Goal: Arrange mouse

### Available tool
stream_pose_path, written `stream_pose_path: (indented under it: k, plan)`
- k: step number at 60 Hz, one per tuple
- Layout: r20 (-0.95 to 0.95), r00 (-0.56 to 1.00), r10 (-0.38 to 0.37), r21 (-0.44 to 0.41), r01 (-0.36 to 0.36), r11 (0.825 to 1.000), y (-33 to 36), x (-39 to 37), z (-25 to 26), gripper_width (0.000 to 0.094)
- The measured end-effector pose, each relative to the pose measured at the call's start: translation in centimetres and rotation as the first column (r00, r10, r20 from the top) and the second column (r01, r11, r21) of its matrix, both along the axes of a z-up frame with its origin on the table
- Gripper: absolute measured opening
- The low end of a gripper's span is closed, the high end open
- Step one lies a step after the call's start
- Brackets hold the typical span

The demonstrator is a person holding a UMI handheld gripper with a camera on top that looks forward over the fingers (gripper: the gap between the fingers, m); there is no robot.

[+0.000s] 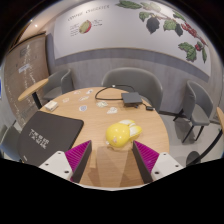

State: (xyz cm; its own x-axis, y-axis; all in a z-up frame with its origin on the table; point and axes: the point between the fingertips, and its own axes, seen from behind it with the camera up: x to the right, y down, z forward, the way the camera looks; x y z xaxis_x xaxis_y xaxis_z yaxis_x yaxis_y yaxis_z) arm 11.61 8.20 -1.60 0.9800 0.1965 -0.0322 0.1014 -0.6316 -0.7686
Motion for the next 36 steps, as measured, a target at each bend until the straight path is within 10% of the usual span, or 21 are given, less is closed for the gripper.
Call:
stream_pose_path:
  k: [15, 21, 36]
  plan:
    - [0.034, 0.997, -0.067, 0.02, 0.066, 0.998, 6.7, 0.2, -0.3, 0.0816]
    - [0.033, 0.996, -0.086, 0.027, 0.085, 0.996, 7.8, -0.1, -0.3, 0.0512]
    - [0.018, 0.989, -0.147, 0.031, 0.147, 0.989, 6.5, 1.5, 0.2, 0.0359]
